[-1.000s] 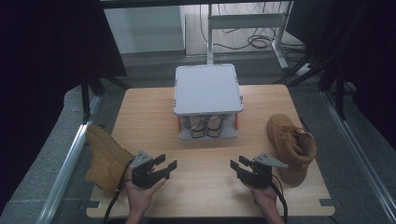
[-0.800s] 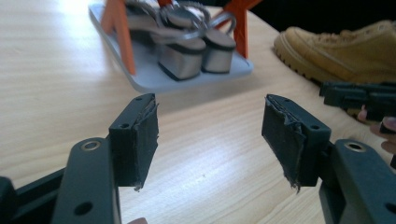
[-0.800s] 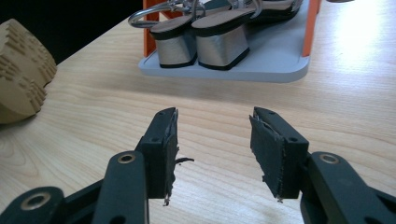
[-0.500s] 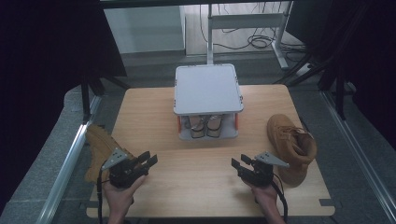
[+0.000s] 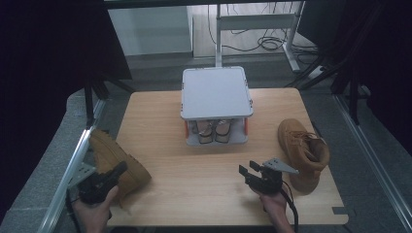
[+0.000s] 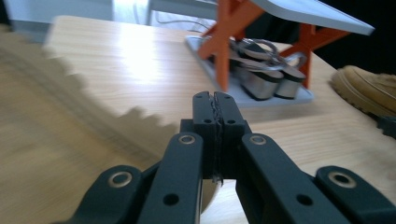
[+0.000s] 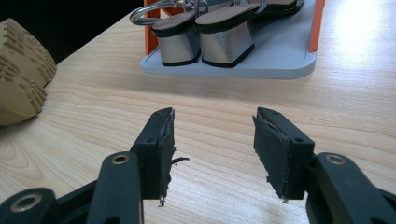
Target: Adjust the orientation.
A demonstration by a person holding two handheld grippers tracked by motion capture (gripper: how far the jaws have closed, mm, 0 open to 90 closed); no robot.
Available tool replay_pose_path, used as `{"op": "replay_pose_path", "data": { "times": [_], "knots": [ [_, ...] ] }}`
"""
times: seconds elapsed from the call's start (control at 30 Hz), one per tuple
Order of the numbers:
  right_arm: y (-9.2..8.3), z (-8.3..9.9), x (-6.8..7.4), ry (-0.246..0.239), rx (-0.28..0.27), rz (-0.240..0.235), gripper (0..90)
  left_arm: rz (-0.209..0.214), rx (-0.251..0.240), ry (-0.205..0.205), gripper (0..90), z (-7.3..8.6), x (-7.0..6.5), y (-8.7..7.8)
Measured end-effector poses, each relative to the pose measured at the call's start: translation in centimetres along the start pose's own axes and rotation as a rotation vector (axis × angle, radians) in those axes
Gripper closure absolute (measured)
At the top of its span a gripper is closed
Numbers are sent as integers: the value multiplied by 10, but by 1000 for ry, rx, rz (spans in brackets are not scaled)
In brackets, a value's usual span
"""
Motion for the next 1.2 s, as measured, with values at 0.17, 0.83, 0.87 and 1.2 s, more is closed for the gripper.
{"op": "replay_pose_path", "data": {
  "times": [0.17, 0.83, 0.87, 1.2],
  "knots": [
    [0, 1, 4, -11, 0, 2, 482, -51, -26, -44, 894, 15, 17, -23],
    [4, 3, 4, -6, 13, 23, 478, -131, -71, -125, 890, 56, 39, -67],
    [2, 2, 3, 0, 6, 26, 478, -135, -68, -129, 890, 58, 40, -69],
    [3, 3, 4, -1, 13, 28, 478, -118, 8, -159, 889, 76, 48, -54]
  ]
}}
Point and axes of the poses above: each handheld gripper's, and its own axes: y roughly forward along the jaws, z roughly out of its underside, x roughly to its left, the point moved 1 cm from there along y, roughly forward along the jaws, and after that the axes turned 14 degrees about z, right-handed, at the moved point
